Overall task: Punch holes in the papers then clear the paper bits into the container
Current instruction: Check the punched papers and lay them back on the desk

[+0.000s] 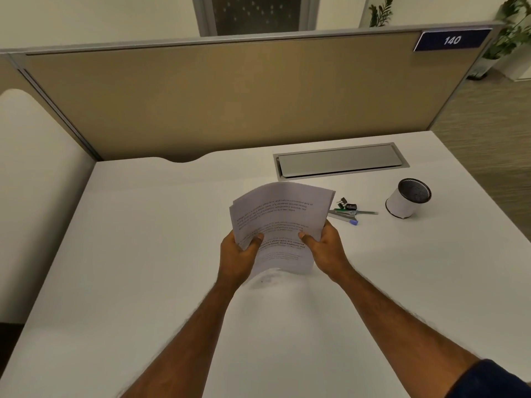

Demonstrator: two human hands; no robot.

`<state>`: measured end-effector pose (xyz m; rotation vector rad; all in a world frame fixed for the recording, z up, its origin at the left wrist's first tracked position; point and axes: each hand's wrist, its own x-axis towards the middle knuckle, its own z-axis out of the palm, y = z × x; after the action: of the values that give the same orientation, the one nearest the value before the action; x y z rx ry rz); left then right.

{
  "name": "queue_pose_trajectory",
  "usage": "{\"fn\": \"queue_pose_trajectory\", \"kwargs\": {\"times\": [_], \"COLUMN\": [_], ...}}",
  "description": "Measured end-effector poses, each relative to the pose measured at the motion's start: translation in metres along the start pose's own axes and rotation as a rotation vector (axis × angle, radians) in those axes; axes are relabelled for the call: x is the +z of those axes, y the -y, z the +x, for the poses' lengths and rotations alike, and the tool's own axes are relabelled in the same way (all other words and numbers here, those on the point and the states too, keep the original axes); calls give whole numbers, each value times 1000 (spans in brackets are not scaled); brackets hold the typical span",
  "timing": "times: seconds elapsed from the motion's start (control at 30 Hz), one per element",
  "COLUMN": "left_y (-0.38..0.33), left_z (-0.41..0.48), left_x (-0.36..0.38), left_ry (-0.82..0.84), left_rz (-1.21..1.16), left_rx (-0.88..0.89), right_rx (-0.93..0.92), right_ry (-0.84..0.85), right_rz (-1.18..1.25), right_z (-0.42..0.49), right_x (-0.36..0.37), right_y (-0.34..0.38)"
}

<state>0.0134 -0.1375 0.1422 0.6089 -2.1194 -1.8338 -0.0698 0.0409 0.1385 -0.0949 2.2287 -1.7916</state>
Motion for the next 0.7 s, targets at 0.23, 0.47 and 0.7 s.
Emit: {"fn": "queue_pose_trajectory", "kwargs": {"times": [0.23,0.47,0.7], "left_y": [23,19,31], "left_z": [-3,7,4], "left_x": [6,5,10], "left_ry": [10,1,5], "left_rz": [60,10,-35], "left_rx": [-28,-21,-48], "right_rx": [32,-8,24], "right_ry": [45,29,59], "right_rz": [-42,1,-54], "right_z": [0,3,2], "right_x": [4,-2,1], "right_y": [-17,-11,-20]}}
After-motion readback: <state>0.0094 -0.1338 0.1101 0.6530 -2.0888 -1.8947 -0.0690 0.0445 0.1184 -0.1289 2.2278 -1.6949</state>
